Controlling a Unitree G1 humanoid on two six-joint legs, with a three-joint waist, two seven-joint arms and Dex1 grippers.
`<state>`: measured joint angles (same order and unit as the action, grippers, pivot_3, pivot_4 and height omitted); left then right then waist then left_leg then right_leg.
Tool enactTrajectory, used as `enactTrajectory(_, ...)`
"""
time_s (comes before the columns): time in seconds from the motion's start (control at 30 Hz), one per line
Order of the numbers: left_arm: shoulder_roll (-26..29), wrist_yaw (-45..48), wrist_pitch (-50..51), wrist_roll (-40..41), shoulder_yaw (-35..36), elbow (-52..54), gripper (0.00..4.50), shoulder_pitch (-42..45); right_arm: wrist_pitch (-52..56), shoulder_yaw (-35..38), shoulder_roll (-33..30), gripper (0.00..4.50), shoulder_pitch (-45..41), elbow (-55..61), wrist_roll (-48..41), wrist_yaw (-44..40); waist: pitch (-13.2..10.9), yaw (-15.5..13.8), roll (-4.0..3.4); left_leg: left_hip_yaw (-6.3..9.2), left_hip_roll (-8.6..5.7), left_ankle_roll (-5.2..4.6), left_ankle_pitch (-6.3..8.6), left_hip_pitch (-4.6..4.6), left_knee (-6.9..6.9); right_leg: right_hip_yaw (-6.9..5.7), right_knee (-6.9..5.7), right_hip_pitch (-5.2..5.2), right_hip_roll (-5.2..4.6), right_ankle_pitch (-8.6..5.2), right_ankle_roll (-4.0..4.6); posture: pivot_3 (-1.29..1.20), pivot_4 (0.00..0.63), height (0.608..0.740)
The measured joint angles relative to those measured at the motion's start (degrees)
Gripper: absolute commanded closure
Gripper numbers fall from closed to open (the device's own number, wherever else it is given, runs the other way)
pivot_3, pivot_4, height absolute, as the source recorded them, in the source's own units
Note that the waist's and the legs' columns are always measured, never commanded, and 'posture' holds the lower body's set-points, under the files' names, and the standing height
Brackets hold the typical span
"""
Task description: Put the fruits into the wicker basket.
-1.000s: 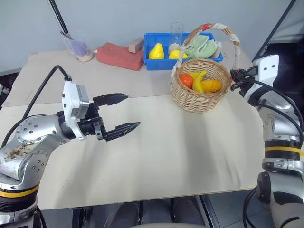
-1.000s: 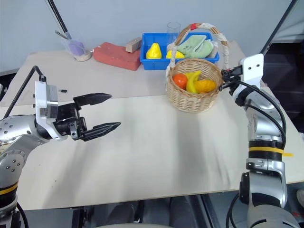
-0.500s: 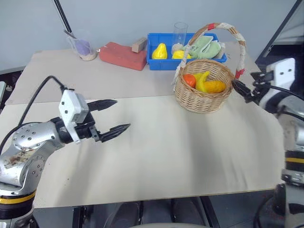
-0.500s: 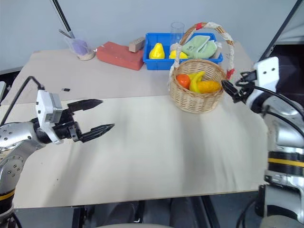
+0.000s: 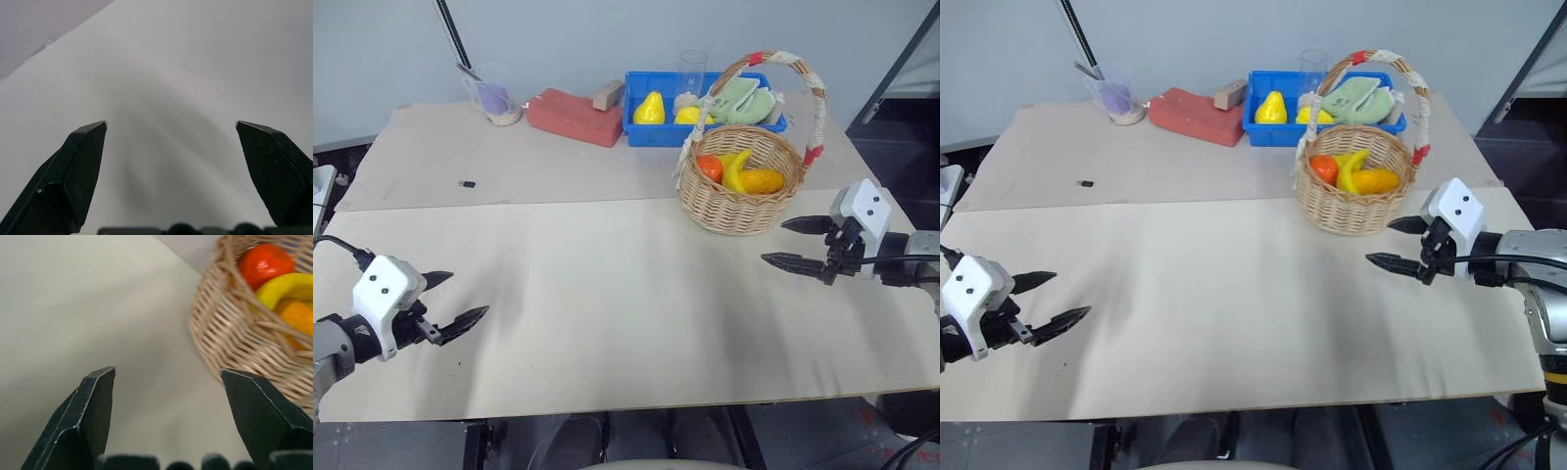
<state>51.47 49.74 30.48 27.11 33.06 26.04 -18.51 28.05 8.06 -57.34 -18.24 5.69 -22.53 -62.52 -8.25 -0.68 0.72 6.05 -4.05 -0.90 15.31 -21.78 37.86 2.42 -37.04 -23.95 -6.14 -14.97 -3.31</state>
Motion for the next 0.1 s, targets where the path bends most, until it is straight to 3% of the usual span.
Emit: enactTrajectory(0.1, -0.15, 0.27, 0.00, 0.02, 0.00, 0.03, 0.00, 0.02, -0.06, -0.50, -0.05, 0.70, -0.28, -0.89, 0.44, -0.74, 0.00, 0.10, 0.00, 0.00, 0.01, 0.00, 0.00, -0.02, 0.00, 0.01, 0.00, -0.04, 0.01, 0.00, 0.00, 0.00, 0.150, 0.740)
